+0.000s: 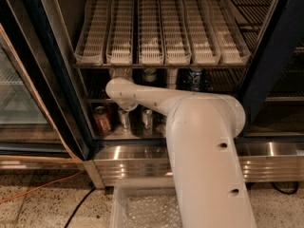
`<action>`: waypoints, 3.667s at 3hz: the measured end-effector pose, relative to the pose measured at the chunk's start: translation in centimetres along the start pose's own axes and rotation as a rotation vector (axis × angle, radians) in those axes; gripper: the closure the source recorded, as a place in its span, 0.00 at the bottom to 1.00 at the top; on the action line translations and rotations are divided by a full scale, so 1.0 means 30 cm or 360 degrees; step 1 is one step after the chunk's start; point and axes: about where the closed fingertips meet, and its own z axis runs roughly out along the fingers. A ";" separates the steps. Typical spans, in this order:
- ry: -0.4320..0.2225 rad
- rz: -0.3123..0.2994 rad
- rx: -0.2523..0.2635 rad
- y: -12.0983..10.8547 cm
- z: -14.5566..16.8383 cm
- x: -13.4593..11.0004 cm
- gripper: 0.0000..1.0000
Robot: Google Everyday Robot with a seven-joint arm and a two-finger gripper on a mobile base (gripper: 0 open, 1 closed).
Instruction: Pick coke can from middle shelf of fridge
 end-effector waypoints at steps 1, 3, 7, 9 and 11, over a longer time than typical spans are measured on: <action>-0.0003 -0.0017 0.0033 -0.017 0.009 -0.002 0.35; -0.0005 -0.0078 0.0162 -0.032 0.043 0.000 0.36; -0.0025 -0.0071 0.0240 -0.091 0.058 -0.022 0.29; -0.0027 -0.0080 0.0347 -0.159 0.115 -0.024 0.30; -0.0021 -0.0131 0.0372 -0.147 0.206 -0.014 0.30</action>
Offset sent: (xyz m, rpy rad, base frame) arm 0.0143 -0.0098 0.0032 -0.0436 -0.0300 -0.1120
